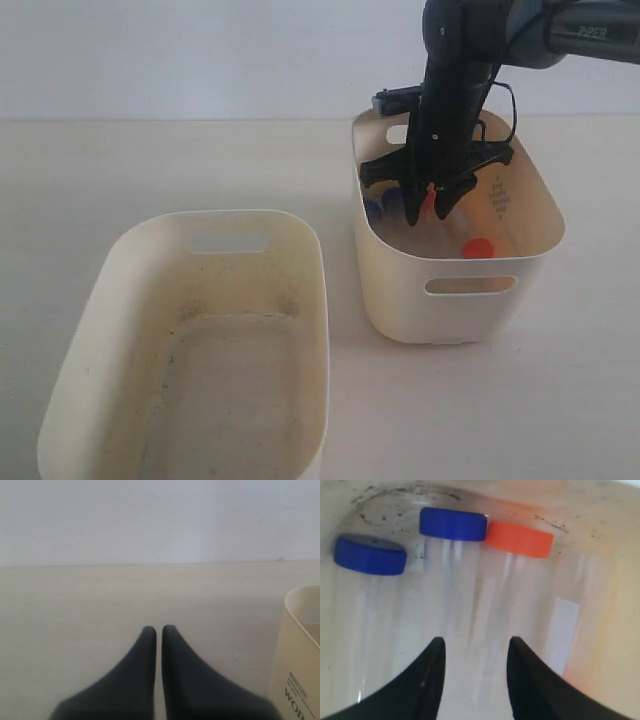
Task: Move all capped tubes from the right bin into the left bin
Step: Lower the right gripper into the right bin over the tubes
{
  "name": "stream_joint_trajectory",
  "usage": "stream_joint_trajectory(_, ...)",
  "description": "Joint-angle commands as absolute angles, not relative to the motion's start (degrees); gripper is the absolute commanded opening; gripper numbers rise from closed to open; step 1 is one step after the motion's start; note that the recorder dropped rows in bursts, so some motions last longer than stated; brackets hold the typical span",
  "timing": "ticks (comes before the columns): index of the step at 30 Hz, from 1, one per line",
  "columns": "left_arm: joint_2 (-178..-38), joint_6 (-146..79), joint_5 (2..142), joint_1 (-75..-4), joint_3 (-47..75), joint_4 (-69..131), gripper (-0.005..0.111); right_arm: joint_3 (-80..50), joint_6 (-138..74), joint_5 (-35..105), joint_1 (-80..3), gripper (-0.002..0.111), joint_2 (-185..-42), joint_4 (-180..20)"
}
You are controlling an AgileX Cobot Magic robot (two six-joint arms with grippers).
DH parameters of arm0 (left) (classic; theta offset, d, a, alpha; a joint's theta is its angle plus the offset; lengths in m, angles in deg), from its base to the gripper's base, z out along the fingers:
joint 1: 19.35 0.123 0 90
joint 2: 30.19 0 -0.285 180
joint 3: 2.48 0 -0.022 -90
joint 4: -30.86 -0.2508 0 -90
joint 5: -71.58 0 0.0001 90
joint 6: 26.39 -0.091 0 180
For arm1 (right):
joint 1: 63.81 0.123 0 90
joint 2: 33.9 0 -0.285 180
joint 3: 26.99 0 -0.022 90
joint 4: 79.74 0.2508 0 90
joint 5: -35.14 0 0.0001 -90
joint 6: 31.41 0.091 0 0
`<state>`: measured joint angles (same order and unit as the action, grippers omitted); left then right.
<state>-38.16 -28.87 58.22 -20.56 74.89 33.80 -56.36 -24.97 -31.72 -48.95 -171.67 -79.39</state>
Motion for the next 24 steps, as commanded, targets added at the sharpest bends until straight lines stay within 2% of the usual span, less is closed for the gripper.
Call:
stream_joint_trajectory(1,-38.0,-28.4,58.3,-20.5,74.7,33.8,0.004,-56.6,-24.0,-31.7,-49.0,0.039,-173.6,-79.7)
stream_joint_trajectory(12,-38.0,-28.4,58.3,-20.5,74.7,33.8,0.004,-56.6,-23.9,-30.7,-49.0,0.038,-175.5,-78.2)
stream_joint_trajectory(14,-38.0,-28.4,58.3,-20.5,74.7,33.8,0.004,-56.6,-23.9,-31.0,-49.0,0.034,-175.4,-77.1)
stream_joint_trajectory(19,-38.0,-28.4,58.3,-20.5,74.7,33.8,0.004,-56.6,-24.1,-31.7,-49.0,0.011,-175.4,-76.9)
stream_joint_trajectory(24,-38.0,-28.4,58.3,-20.5,74.7,33.8,0.004,-56.6,-24.5,-31.5,-48.8,0.008,-175.4,-76.9)
